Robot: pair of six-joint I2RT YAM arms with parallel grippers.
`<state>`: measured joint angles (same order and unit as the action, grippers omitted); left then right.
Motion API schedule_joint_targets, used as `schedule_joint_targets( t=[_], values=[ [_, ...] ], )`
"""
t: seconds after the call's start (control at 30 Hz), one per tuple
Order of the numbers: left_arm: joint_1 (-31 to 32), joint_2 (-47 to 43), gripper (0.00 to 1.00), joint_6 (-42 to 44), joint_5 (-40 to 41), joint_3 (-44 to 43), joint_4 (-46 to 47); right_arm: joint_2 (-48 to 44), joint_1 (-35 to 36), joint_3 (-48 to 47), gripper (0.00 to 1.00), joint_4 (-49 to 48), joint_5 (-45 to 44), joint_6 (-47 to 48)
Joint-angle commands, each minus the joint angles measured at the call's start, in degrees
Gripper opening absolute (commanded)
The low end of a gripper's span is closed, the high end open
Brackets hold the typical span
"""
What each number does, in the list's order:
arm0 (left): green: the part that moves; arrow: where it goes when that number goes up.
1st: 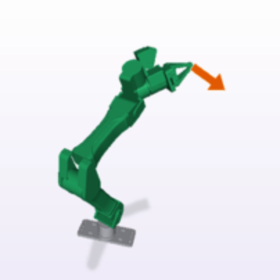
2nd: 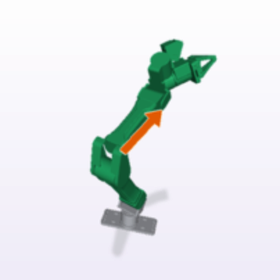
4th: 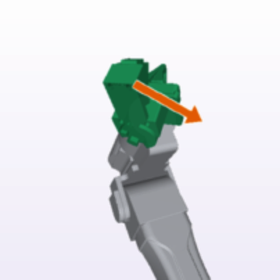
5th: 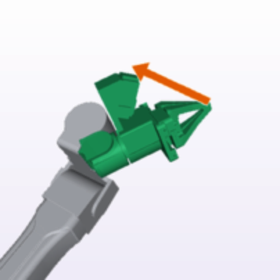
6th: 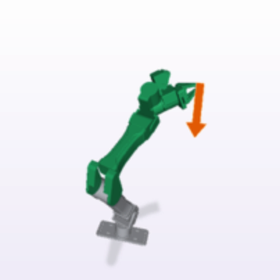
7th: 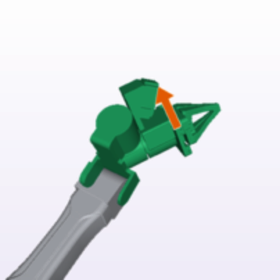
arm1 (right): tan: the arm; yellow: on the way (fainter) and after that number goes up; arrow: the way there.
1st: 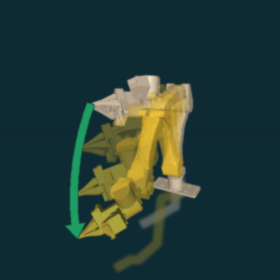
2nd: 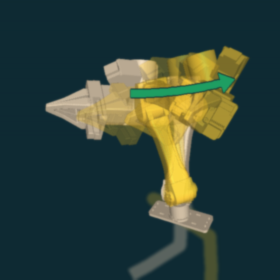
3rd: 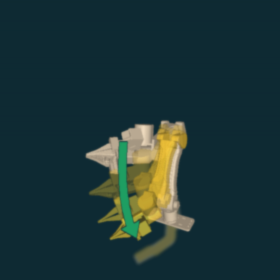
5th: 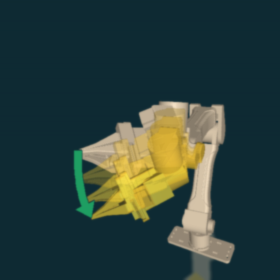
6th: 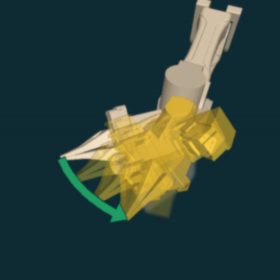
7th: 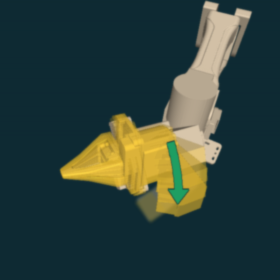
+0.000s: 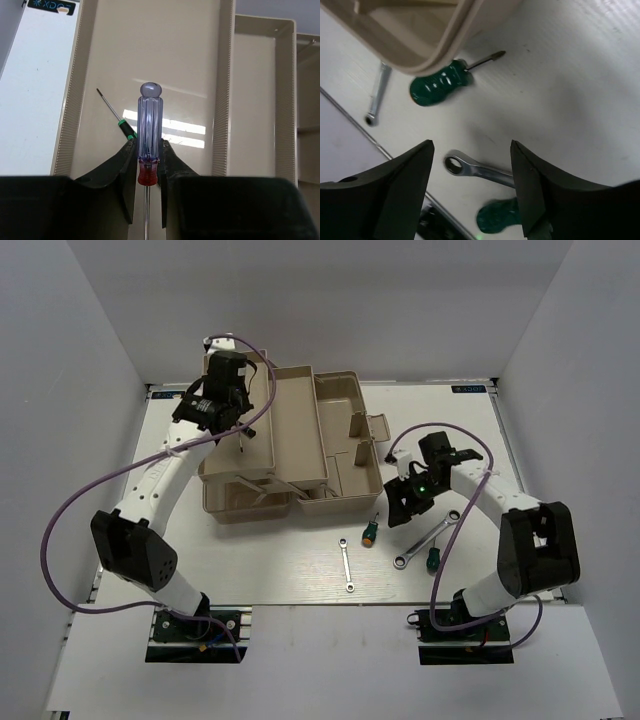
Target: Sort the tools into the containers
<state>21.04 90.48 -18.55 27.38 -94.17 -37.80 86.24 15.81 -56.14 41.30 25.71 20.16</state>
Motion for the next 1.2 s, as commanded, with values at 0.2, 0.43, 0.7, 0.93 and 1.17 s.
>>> schedule_joint_targets(
  t=[0.2,0.43,0.7,0.93,1.17],
  values=[
    [-2.75,-1.36,0.57,-0.70,-5.40,-0.49,-0.87,3.15,3.43,2.26,0.78,-3.15,5.85,-17.07],
    [-1.97,-4.16,0.71,1.31,-5.93,-2.77,-2.27,3.15,4.93,5.60,0.83,-10.26,2.59,-27.70],
    [-1.26,-13.74,0.74,2.20,-8.39,0.38,-5.26,-2.20,8.53,12.79,0.87,-21.95,-5.84,-42.21],
    [-1.26,-20.07,0.75,1.14,-9.53,3.73,-7.99,-2.92,12.31,14.39,0.84,-25.75,-14.55,-51.18],
    [-0.73,-22.89,0.75,1.14,-9.53,8.13,-12.65,-3.53,15.91,17.46,0.68,-25.30,-22.11,-55.06]
  ],
)
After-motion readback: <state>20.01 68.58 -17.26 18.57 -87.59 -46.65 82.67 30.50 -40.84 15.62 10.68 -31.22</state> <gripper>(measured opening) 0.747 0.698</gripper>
